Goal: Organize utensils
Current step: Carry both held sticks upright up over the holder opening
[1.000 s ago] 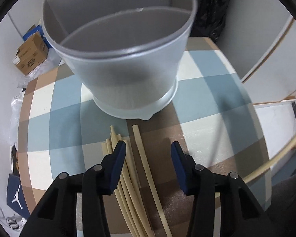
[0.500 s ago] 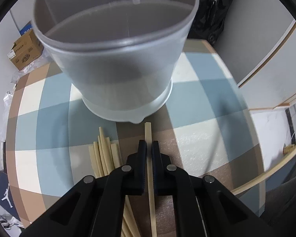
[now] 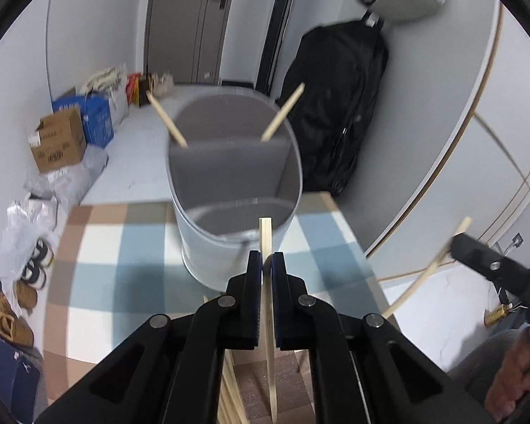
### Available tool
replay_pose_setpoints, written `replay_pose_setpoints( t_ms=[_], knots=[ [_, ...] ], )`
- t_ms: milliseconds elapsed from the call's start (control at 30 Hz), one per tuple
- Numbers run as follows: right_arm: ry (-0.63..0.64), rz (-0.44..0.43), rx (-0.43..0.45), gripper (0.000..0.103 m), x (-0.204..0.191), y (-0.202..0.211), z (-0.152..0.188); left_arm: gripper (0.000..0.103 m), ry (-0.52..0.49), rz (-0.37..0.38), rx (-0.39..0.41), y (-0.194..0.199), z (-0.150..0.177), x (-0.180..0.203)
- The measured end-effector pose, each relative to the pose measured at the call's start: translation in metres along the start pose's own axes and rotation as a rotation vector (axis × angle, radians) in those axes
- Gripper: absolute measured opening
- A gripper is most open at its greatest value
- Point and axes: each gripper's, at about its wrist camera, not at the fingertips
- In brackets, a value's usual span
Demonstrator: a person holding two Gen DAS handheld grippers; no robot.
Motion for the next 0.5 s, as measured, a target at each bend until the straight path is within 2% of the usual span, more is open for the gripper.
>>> replay_pose_setpoints(
  t_ms=[167, 200, 500],
  knots=[
    [0.06, -0.01, 0.018, 0.004, -0.018, 0.001, 0.001, 0.001, -0.025, 0.026, 0.06, 0.009, -0.013, 0.008],
    [0.07, -0.01, 0.021, 0.004, -0.021, 0.001, 0.001, 0.001, -0.029, 0.028, 0.068, -0.007, -0.013, 0.007],
    [0.116, -0.006, 0.037, 0.004, -0.044, 0.0, -0.009, 0.001, -0.063, 0.051, 0.144, 0.025, -0.024, 0.007]
  ],
)
Point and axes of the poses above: each gripper's, at about its wrist camera, not at the fingertips, and y roughly against the way its jaws point, x to its right, z to its underside, and after that the axes turned 7 degrees about -y, right-handed
